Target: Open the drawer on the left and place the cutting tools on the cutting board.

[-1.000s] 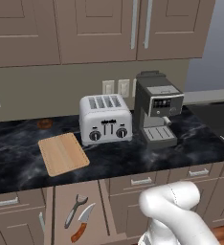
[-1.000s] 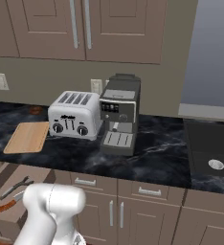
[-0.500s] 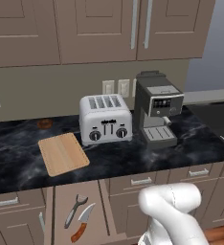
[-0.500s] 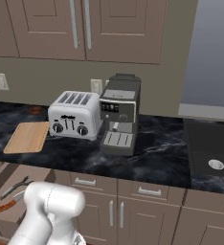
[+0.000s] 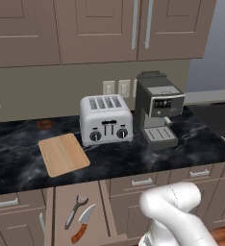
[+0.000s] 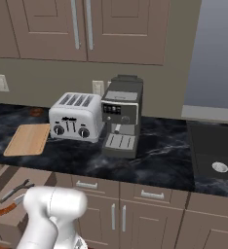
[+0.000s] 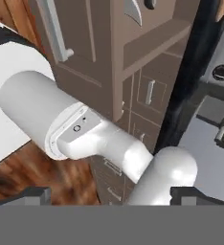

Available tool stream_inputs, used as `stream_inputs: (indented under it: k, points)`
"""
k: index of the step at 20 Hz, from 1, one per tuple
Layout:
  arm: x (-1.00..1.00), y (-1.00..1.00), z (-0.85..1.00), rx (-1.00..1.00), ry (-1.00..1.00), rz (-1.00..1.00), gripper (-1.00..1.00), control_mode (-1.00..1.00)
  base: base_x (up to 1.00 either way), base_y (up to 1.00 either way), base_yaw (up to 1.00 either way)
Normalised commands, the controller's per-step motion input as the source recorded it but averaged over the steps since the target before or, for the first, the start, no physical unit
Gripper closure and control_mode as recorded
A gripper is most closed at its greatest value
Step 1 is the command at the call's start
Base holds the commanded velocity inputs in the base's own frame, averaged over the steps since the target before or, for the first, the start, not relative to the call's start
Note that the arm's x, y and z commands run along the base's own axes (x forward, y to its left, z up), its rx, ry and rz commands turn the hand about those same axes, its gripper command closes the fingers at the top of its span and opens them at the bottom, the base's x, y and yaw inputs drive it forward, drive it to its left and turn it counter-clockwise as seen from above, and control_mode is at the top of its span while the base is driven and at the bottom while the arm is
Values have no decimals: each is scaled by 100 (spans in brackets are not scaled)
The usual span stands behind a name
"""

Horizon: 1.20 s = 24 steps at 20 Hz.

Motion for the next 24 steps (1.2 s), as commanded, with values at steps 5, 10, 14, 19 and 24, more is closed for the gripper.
stream_inputs:
  k: [5, 10, 14, 19, 24]
  points:
    - [85, -28, 47, 11, 39, 0, -100, -100, 0, 0, 0]
    - [86, -12, 56, 9, 41, -2, -100, -100, 0, 0, 0]
    - [64, -6, 4, 7, 34, -1, -100, -100, 0, 0, 0]
    - [3, -3, 0, 8, 1, 0, -100, -100, 0, 0, 0]
    - [33, -3, 0, 5, -2, -14, -100, -100, 0, 0, 0]
